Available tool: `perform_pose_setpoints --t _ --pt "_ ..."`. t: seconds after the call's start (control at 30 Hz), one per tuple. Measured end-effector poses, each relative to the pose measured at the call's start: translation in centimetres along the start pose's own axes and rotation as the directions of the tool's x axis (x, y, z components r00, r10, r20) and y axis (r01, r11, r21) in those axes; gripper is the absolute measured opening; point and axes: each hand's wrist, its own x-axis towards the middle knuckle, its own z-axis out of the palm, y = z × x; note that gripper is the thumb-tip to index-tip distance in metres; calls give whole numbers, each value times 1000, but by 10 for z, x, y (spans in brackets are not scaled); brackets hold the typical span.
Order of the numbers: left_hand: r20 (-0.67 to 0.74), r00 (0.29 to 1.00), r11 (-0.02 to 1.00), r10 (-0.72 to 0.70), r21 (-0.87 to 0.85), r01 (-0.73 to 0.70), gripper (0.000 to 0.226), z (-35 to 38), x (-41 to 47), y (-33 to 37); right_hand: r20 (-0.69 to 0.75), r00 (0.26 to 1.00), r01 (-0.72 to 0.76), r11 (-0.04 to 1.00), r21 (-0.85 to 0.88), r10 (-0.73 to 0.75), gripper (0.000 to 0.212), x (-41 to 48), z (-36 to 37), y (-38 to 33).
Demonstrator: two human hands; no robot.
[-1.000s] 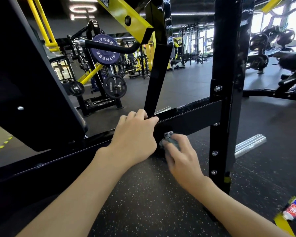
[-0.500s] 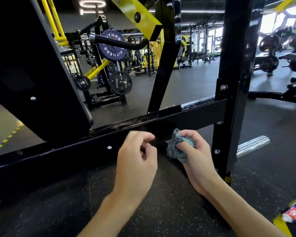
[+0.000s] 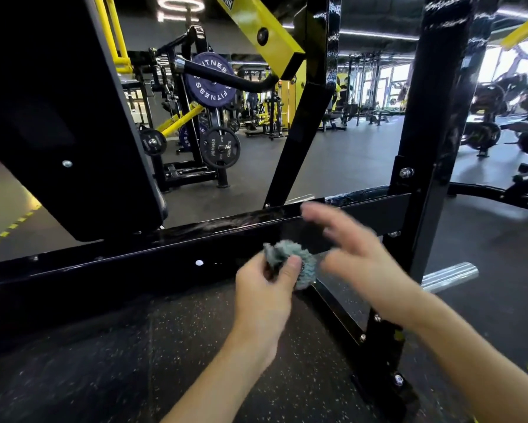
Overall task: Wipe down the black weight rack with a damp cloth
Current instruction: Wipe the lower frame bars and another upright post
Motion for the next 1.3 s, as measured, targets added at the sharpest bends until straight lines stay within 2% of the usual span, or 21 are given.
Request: perform_pose_setpoints --t 0.03,0.07,0.1,0.13,0.17,0.23,0.27,0.33,0.4,0.43,0.5,0.6,0.73,0.83,0.9,0.97,1.0,1.03,1.17,1.23,1.3 --pt "-33 977 944 212 264 -196 27 2 3 1 -110 994 8 999 -50 -13 69 15 -10 0" --pt "27 915 800 403 475 -366 37 2 9 1 -175 984 -3 986 -167 -26 67 31 -16 3" --pt "135 825 616 549 601 -509 40 2 17 -1 -188 981 -17 951 -308 -43 63 46 -19 7" --pt "266 726 423 634 667 -613 38 2 27 -3 -158 985 -10 900 -436 -65 57 58 -20 13" --pt "353 656 279 667 698 -659 33 1 35 -2 -104 991 10 836 -548 -79 50 65 -20 22" --pt "434 616 141 657 732 -666 27 0 53 -1 15 994 90 697 -711 -112 60 67 -18 39" --pt "497 566 32 658 732 -680 29 2 60 1 52 989 131 656 -743 -139 68 65 -20 46" --pt "613 414 -199 672 689 -697 33 7 70 -3 53 986 142 637 -758 -157 72 64 -25 51" --pt "664 336 -291 668 649 -703 29 -2 76 -3 49 987 136 639 -757 -151 67 65 -25 49" --pt "677 322 -321 661 644 -695 26 -12 74 -3 42 988 127 638 -759 -147 67 66 -24 48" --pt "670 336 -317 662 657 -684 26 -35 65 -8 3 989 97 641 -761 -146 71 68 -20 48" --pt "640 400 -254 656 686 -682 26 -32 61 -12 -31 984 88 634 -769 -174 72 67 -16 51" --pt "632 409 -221 659 682 -698 19 -3 66 -11 5 985 116 643 -757 -172 76 66 -20 48" --pt "595 475 -156 648 714 -682 28 -39 49 -21 43 989 125 663 -738 -139 76 65 -25 44" --pt "545 518 -113 659 753 -648 36 -49 40 -27 -6 991 99 755 -648 -135 62 71 -21 34" --pt "557 503 -112 661 736 -667 31 -34 49 -31 -120 978 83 847 -525 -170 41 84 -7 20" --pt "560 499 -107 661 729 -676 27 -26 52 -31 -148 975 68 859 -507 -165 38 90 2 15" --pt "569 500 -105 653 722 -684 26 -22 53 -32 -141 979 50 841 -539 -149 37 94 9 12" --pt "579 534 -128 616 742 -658 38 -59 38 -36 -66 991 26 660 -750 -113 36 98 14 22" --pt "538 556 -117 633 777 -618 43 -67 31 -38 -85 989 16 651 -759 -123 35 98 13 22" --pt "554 534 -120 639 758 -642 37 -52 38 -37 -103 984 16 643 -766 -146 34 98 17 21"
